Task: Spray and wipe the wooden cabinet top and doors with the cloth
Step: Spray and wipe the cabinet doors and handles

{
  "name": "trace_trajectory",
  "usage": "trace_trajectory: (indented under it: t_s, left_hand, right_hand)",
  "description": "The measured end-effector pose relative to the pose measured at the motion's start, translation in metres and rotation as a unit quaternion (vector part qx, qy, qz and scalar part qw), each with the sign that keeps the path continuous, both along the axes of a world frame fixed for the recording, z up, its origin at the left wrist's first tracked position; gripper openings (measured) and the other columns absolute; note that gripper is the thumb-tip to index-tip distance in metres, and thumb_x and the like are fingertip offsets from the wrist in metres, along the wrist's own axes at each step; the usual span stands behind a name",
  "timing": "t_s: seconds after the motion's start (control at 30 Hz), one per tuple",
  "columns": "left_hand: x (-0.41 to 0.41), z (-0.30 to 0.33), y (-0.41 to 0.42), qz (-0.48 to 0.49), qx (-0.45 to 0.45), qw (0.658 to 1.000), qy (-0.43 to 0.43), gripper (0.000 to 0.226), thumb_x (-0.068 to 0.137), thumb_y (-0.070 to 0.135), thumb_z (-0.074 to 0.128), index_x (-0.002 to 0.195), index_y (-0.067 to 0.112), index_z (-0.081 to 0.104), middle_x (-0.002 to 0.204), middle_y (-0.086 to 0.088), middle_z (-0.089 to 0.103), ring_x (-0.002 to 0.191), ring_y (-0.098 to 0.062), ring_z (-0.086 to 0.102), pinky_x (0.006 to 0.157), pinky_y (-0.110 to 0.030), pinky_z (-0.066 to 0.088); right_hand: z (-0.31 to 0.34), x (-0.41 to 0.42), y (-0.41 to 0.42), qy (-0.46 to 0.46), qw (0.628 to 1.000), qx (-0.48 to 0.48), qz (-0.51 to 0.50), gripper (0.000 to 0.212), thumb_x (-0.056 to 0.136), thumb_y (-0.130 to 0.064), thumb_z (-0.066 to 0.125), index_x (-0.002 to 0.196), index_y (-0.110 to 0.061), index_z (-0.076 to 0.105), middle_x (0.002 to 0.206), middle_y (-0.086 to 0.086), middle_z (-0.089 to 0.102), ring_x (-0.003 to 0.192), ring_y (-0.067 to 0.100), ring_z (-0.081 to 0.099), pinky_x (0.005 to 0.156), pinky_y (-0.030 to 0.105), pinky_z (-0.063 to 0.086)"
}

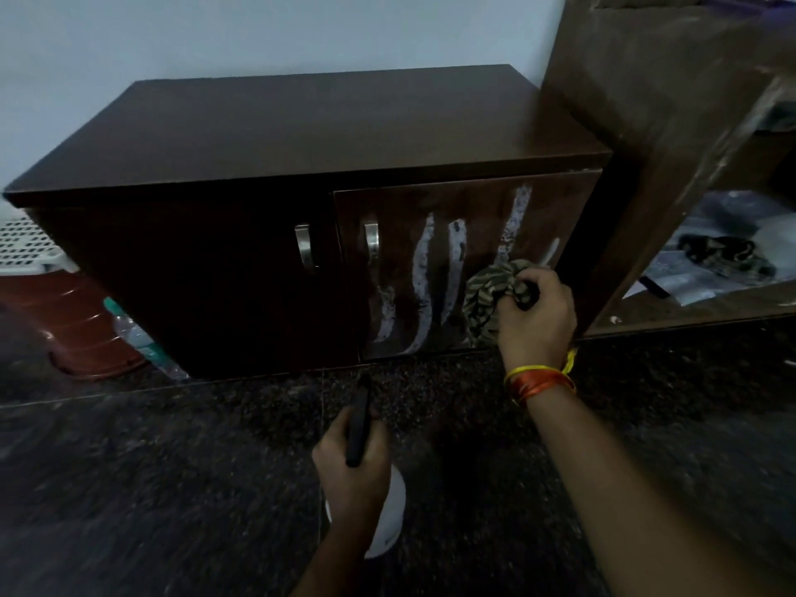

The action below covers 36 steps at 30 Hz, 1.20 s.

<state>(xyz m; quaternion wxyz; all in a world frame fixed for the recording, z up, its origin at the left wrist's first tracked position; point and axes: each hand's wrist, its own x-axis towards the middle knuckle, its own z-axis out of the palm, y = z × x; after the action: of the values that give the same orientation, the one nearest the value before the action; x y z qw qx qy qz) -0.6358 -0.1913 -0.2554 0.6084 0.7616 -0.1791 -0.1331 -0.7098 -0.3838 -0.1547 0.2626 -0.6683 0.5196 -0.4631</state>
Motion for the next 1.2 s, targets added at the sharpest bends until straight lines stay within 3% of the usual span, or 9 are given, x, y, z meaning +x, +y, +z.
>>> trace_trajectory:
  t_s: [0.13, 0.27, 0.53, 0.67, 0.8, 0.9, 0.97, 1.03, 1.2]
  left_hand:
    - [0.004, 0.026, -0.004, 0.017, -0.042, 0.998, -0.031, 0.029, 0.083, 0.021, 0.054, 0.056, 0.019, 0.041, 0.050, -0.014, 0.034, 0.043, -0.030, 0.031, 0.044, -0.041, 0.029]
    - [0.018, 0.044, -0.005, 0.034, -0.053, 0.995, -0.073, 0.029, 0.084, 0.022, 0.053, 0.061, 0.006, 0.047, 0.051, -0.023, 0.040, 0.045, -0.041, 0.039, 0.043, -0.044, 0.033]
    - [0.043, 0.054, -0.003, 0.038, -0.074, 0.993, -0.087, 0.020, 0.084, 0.024, 0.054, 0.066, 0.016, 0.056, 0.051, -0.018, 0.044, 0.046, -0.038, 0.042, 0.044, -0.049, 0.037]
    - [0.052, 0.054, -0.001, 0.036, -0.091, 0.993, -0.068, 0.016, 0.085, 0.027, 0.055, 0.074, 0.036, 0.060, 0.053, -0.013, 0.046, 0.048, -0.037, 0.042, 0.045, -0.048, 0.039]
    - [0.060, 0.057, -0.001, 0.026, -0.115, 0.991, -0.065, 0.010, 0.083, 0.041, 0.054, 0.077, 0.036, 0.060, 0.063, -0.014, 0.051, 0.050, -0.038, 0.045, 0.046, -0.048, 0.042]
    - [0.063, 0.063, -0.003, 0.032, -0.126, 0.989, -0.063, 0.011, 0.080, 0.042, 0.051, 0.077, 0.041, 0.062, 0.060, -0.015, 0.050, 0.049, -0.037, 0.045, 0.044, -0.046, 0.040]
    - [0.064, 0.065, -0.005, 0.030, -0.130, 0.988, -0.075, 0.011, 0.080, 0.040, 0.051, 0.077, 0.040, 0.062, 0.057, -0.016, 0.048, 0.047, -0.036, 0.044, 0.042, -0.044, 0.039]
    - [0.064, 0.066, -0.006, 0.024, -0.130, 0.988, -0.085, 0.012, 0.080, 0.038, 0.051, 0.077, 0.040, 0.062, 0.057, -0.016, 0.049, 0.046, -0.035, 0.045, 0.043, -0.044, 0.039]
    - [0.065, 0.066, -0.007, 0.020, -0.136, 0.987, -0.083, 0.012, 0.080, 0.038, 0.052, 0.078, 0.041, 0.064, 0.058, -0.012, 0.053, 0.045, -0.027, 0.047, 0.043, -0.043, 0.040]
  right_hand:
    - [0.008, 0.036, 0.019, -0.033, 0.998, -0.015, 0.054, 0.027, 0.075, -0.001, 0.065, 0.098, -0.015, 0.062, 0.106, 0.008, 0.057, 0.089, 0.011, 0.049, 0.080, 0.013, 0.036]
    - [0.024, 0.073, 0.035, -0.072, 0.990, -0.048, 0.110, 0.026, 0.076, -0.001, 0.064, 0.099, -0.014, 0.062, 0.105, 0.005, 0.054, 0.088, 0.005, 0.046, 0.076, 0.005, 0.033]
    - [0.015, 0.125, 0.047, 0.015, 0.976, -0.152, 0.155, 0.033, 0.076, 0.005, 0.064, 0.106, -0.010, 0.059, 0.110, 0.012, 0.050, 0.097, 0.028, 0.055, 0.082, 0.033, 0.048]
    - [-0.027, 0.119, 0.055, 0.048, 0.980, -0.114, 0.158, 0.033, 0.071, 0.012, 0.055, 0.099, -0.005, 0.058, 0.109, 0.015, 0.053, 0.098, 0.033, 0.056, 0.083, 0.041, 0.051]
    - [-0.016, 0.124, 0.050, -0.008, 0.986, -0.126, 0.112, 0.030, 0.069, 0.014, 0.058, 0.094, -0.003, 0.060, 0.102, 0.016, 0.056, 0.094, 0.028, 0.056, 0.081, 0.015, 0.038]
    - [0.013, 0.127, 0.053, -0.024, 0.979, -0.166, 0.111, 0.030, 0.071, 0.010, 0.061, 0.098, -0.005, 0.062, 0.107, 0.014, 0.057, 0.100, 0.024, 0.056, 0.083, 0.005, 0.031]
    - [0.033, 0.131, 0.046, -0.025, 0.975, -0.191, 0.108, 0.029, 0.073, 0.004, 0.063, 0.100, -0.008, 0.063, 0.108, 0.012, 0.056, 0.099, 0.023, 0.056, 0.082, 0.010, 0.035]
    - [0.039, 0.135, 0.045, 0.018, 0.974, -0.204, 0.100, 0.030, 0.073, 0.000, 0.065, 0.101, -0.010, 0.062, 0.109, 0.012, 0.054, 0.099, 0.028, 0.057, 0.081, 0.025, 0.043]
    - [0.002, 0.130, 0.056, 0.059, 0.968, -0.189, 0.153, 0.037, 0.074, 0.006, 0.066, 0.109, -0.005, 0.058, 0.119, 0.021, 0.051, 0.109, 0.039, 0.054, 0.087, 0.046, 0.052]
